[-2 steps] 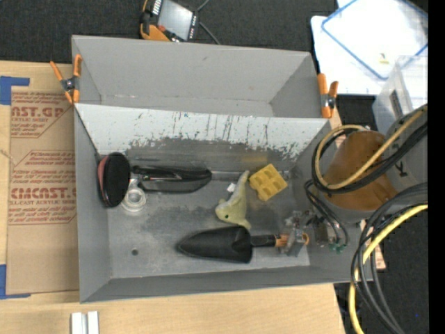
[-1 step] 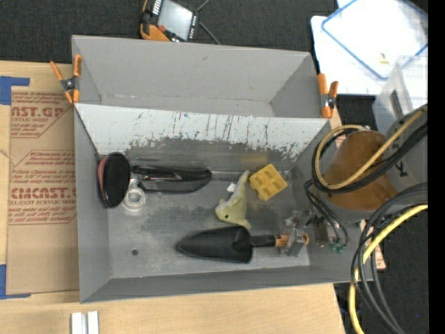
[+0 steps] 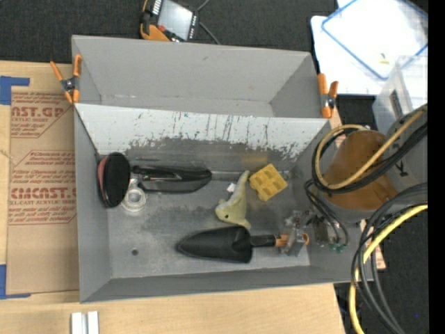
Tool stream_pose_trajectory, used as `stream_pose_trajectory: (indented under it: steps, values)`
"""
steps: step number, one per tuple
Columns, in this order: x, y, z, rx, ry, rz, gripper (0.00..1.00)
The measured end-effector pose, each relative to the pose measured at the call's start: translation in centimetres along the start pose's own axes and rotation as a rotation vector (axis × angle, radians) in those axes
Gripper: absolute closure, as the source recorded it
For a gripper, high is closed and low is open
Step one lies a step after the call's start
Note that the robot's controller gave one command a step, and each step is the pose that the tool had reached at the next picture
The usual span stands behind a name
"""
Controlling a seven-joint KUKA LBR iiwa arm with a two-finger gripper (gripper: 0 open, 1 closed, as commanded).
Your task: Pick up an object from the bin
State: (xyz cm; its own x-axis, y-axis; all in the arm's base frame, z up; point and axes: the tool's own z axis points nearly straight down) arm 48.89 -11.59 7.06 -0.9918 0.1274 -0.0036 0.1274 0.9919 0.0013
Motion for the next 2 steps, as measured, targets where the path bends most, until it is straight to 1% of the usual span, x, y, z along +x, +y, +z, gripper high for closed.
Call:
stream_pose_trajectory:
  steps: [1, 2]
  values:
    - [0.1, 0.0, -1.1, 0.0, 0.002, 0.0, 1.0]
    - [0.2, 0.1, -5.8, -0.002, 0.008, -0.001, 1.0]
